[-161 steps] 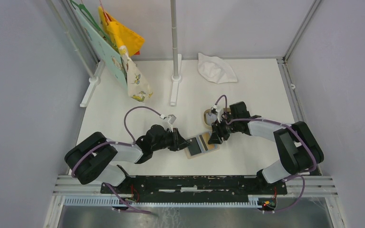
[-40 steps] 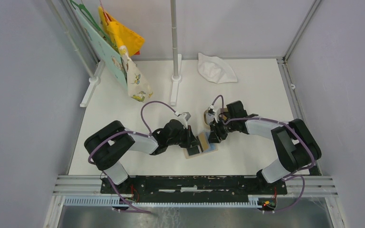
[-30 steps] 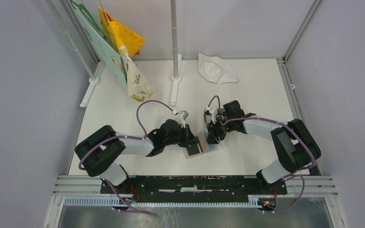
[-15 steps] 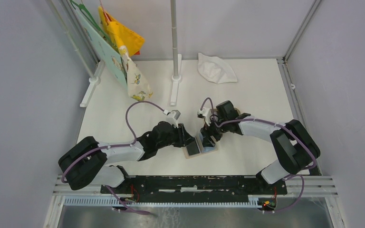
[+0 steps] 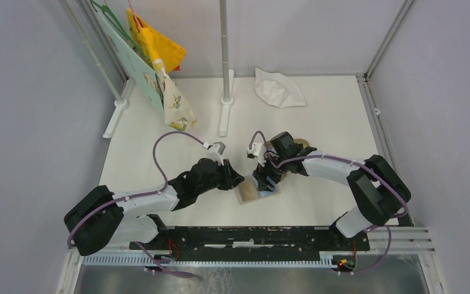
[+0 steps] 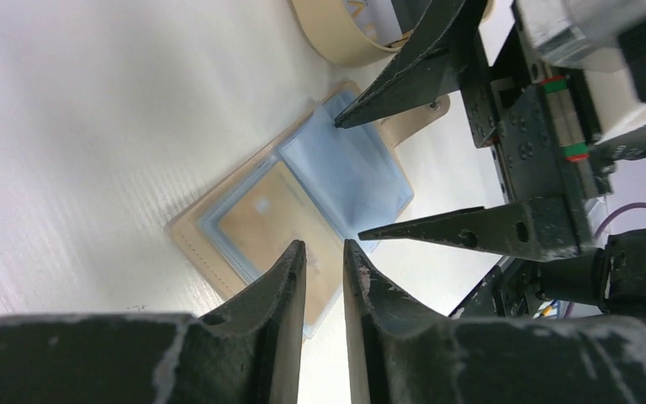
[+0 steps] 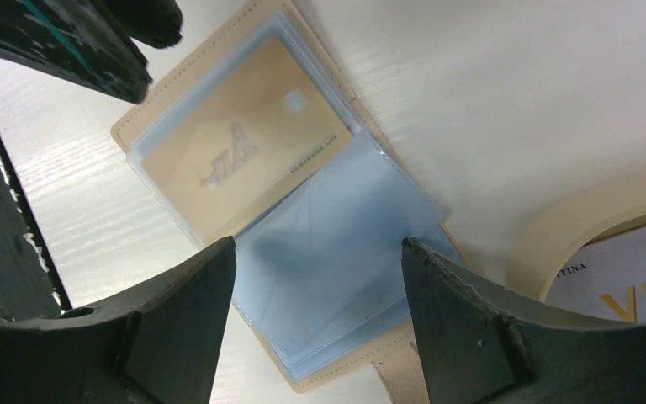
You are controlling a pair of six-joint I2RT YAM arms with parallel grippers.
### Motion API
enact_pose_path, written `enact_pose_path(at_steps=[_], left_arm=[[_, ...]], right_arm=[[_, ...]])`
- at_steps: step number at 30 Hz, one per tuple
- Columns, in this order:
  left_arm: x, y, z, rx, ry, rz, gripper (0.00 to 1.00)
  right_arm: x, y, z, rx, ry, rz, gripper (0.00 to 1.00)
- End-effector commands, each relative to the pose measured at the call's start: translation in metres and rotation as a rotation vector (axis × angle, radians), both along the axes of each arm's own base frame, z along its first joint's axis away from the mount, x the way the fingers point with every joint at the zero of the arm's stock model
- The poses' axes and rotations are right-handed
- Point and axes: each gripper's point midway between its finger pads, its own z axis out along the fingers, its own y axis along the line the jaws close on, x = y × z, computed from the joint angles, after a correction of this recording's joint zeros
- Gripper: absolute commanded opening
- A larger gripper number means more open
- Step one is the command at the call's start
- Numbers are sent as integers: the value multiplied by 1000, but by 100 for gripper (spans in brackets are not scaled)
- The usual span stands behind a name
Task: Put the credit cards into the card holder
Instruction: Turn over the card slot in the card holder, then pick up the credit card from the storage box.
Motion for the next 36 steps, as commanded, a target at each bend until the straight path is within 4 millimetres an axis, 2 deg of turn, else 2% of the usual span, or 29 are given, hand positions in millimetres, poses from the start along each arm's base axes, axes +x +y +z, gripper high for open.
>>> enact_pose_path(at_steps=[1, 3, 7, 12, 16, 18, 20, 22, 25, 28, 30, 34, 36], left_arm=[[2, -4, 18, -36, -63, -27, 27], [-4, -13, 21, -65, -56, -73, 24], [-9, -23, 9, -63, -23, -120, 18], [-12, -35, -5, -73, 7, -159, 17], [-14, -46, -2, -95, 5, -199, 17], [-15, -52, 1, -106, -4, -220, 18], [-15, -56, 2, -107, -11, -233, 19], [-14, -57, 3, -108, -21, -239, 22], [-13, -55, 16, -117, -69, -247, 22], [-8, -45, 36, -100, -152, -225, 24], [-3, -36, 54, -90, -223, -193, 27], [-3, -16, 94, -137, -361, -142, 51], [-6, -6, 111, -177, -418, -124, 67]], right_arm=[[15, 0, 16, -11, -101, 27, 77], [16, -1, 19, -13, -124, 43, 77], [23, -8, 34, -30, -194, 79, 77], [30, -22, 63, 48, -276, 70, 77], [41, -37, 92, 125, -333, 33, 77], [49, -46, 107, 138, -397, 10, 84], [62, -58, 123, 132, -482, -37, 97], [74, -70, 132, 123, -543, -111, 98], [84, -78, 131, 140, -535, -180, 98], [89, -68, 131, 157, -401, -155, 98], [95, -58, 137, 204, -306, -163, 93], [112, -45, 141, 311, -205, -208, 91], [116, -50, 126, 297, -173, -236, 91]])
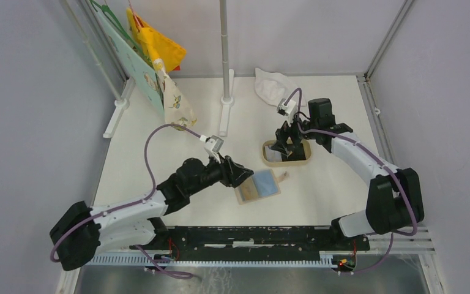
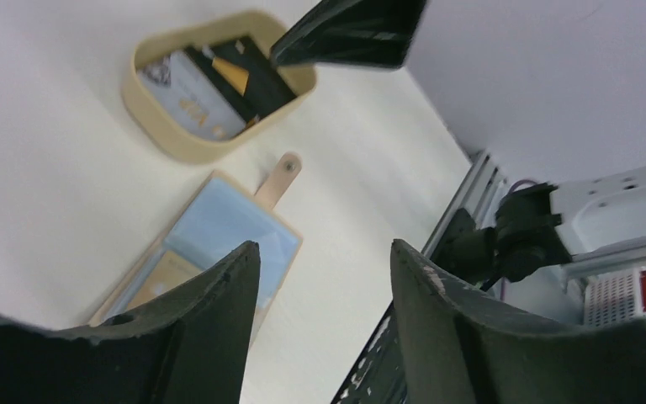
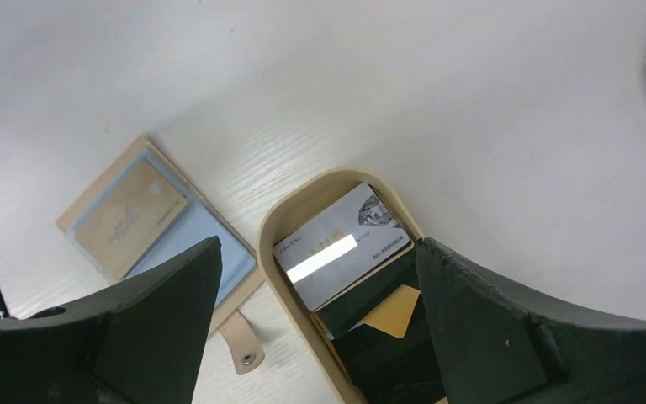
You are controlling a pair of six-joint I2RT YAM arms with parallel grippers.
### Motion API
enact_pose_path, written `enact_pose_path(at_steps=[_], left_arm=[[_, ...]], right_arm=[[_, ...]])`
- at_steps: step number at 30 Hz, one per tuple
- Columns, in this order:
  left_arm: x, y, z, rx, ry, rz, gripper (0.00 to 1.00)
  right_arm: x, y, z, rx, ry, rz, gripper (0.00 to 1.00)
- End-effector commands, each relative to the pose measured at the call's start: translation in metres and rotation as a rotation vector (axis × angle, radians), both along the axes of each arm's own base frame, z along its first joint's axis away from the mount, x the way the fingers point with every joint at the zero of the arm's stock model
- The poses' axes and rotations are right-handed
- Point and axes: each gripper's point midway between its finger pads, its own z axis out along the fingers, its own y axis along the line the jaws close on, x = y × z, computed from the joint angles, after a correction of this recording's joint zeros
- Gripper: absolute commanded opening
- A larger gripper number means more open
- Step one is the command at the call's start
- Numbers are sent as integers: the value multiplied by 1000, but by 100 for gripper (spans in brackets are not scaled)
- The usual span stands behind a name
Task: Put the credit cards into the card holder
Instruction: Pick up the credit card from the storage box.
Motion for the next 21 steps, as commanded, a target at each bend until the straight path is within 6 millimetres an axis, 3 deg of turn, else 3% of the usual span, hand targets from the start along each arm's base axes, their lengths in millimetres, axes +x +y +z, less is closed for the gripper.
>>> enact_pose_path(at_steps=[1, 3, 4, 10, 21], left_arm=[[2, 24, 40, -60, -187, 62, 76], [3, 32, 43, -63, -202, 94, 94], [4, 34, 43, -56, -200, 103, 96], [-4, 24, 20, -34, -129, 45, 96], [-5, 12, -12, -19, -41, 14, 89]], right_arm=[[8, 1, -2, 92, 86, -35, 91], [6, -7, -19, 111, 144, -72, 91], [4, -11, -27, 128, 175, -92, 90], [8, -28, -53, 161, 287, -217, 87], [5, -24, -79, 227, 465, -281, 75]])
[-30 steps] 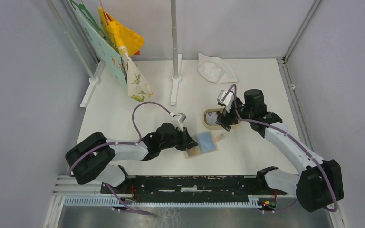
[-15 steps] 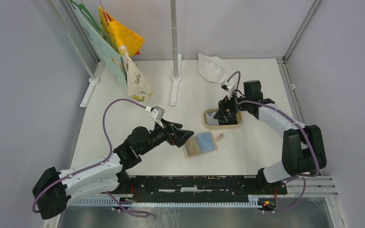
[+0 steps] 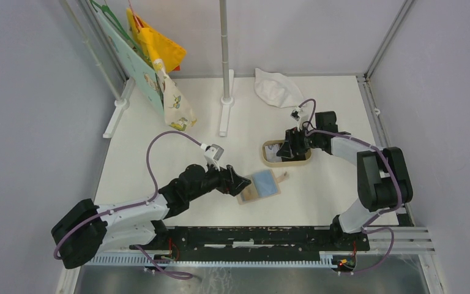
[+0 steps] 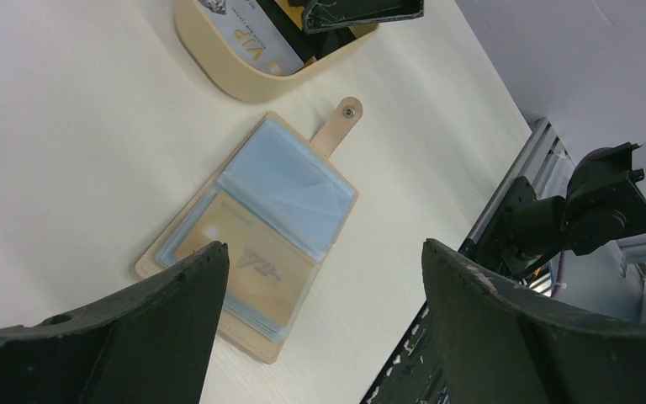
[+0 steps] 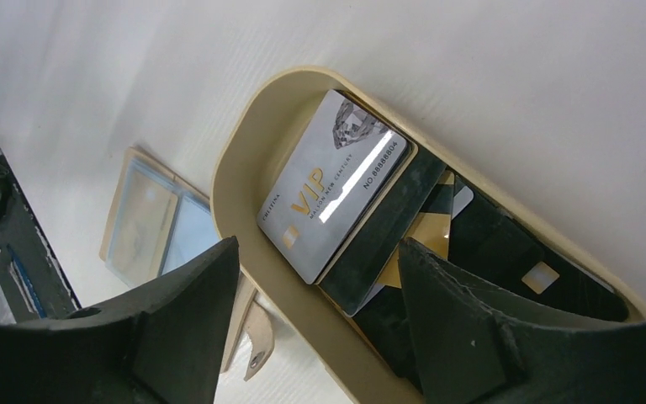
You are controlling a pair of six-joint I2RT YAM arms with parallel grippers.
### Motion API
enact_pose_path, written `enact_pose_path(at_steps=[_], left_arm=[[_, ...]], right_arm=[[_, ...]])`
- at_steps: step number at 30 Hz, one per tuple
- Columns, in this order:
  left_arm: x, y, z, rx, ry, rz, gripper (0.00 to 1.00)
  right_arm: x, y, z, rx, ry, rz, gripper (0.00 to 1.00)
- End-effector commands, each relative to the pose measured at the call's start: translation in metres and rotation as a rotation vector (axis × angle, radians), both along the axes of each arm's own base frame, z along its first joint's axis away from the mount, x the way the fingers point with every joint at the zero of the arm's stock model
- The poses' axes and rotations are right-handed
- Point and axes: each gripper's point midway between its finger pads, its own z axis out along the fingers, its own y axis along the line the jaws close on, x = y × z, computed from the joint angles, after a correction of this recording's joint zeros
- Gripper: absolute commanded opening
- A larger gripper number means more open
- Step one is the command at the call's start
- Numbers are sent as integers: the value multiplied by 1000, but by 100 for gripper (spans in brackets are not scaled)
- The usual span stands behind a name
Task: Put the credit cards into the card holder
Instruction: Pick up the credit card from the storage box.
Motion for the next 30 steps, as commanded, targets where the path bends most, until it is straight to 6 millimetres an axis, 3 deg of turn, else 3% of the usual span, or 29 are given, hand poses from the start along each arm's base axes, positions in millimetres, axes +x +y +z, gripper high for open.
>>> enact_pose_path(at_steps=[1, 9, 16, 25, 30], left_arm=[[1, -13, 17, -84, -16, -25, 89], [3, -22, 10, -85, 6, -44, 85], [8, -32, 0, -52, 25, -59, 71], [10, -46, -9, -37, 55, -97, 67], [13, -46, -13, -19, 60, -84, 67]], right_arm=[[6, 7, 0, 67, 53, -23, 73], [2, 12, -3, 127, 115, -49, 71], [-8, 26, 9, 253, 166, -24, 70], [-10, 30, 7, 285, 197, -26, 68], [-3, 23, 13, 233, 127, -58, 68]])
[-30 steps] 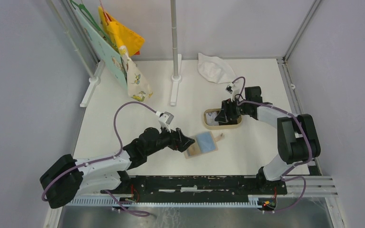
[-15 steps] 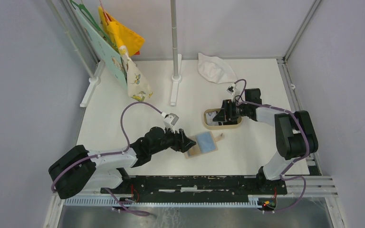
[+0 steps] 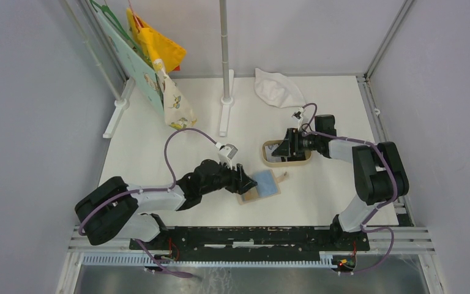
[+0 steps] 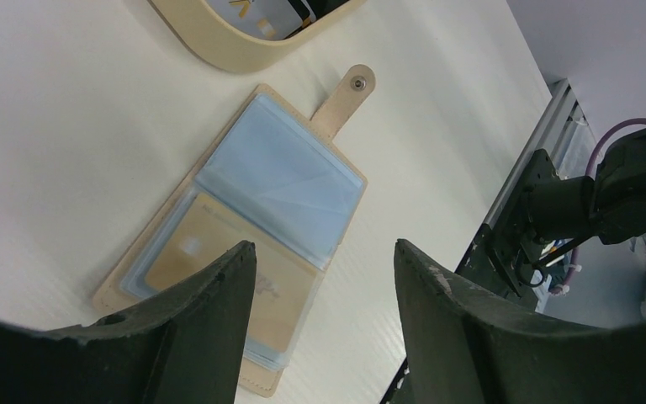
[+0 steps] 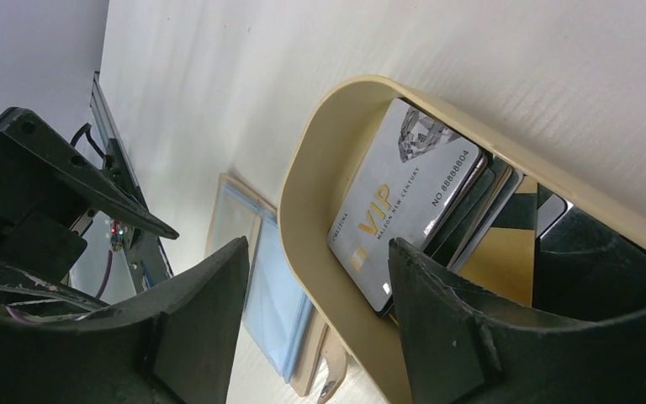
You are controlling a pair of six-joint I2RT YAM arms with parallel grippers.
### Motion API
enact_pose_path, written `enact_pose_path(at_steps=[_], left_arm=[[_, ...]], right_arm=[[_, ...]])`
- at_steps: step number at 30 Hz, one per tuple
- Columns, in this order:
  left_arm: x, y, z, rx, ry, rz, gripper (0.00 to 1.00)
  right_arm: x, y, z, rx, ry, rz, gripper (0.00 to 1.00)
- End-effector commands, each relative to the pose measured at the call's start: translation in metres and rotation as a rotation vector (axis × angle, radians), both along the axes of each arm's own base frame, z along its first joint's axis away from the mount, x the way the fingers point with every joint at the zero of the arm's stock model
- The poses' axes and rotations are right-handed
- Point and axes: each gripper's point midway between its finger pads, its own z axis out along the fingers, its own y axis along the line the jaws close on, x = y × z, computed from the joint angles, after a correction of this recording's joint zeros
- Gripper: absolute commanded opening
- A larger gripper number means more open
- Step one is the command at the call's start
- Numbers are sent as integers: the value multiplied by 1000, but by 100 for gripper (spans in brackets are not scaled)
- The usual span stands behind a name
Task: Put the credit cards into the card holder
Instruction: Pick up the credit card from the storage box.
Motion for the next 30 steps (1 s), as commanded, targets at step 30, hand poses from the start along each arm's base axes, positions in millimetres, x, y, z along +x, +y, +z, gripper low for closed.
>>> enact_pose_path(at_steps=[30], left_arm=[[80, -37, -6, 171, -9, 186, 65]], right_arm=[[5, 9, -6, 7, 15, -24, 70]])
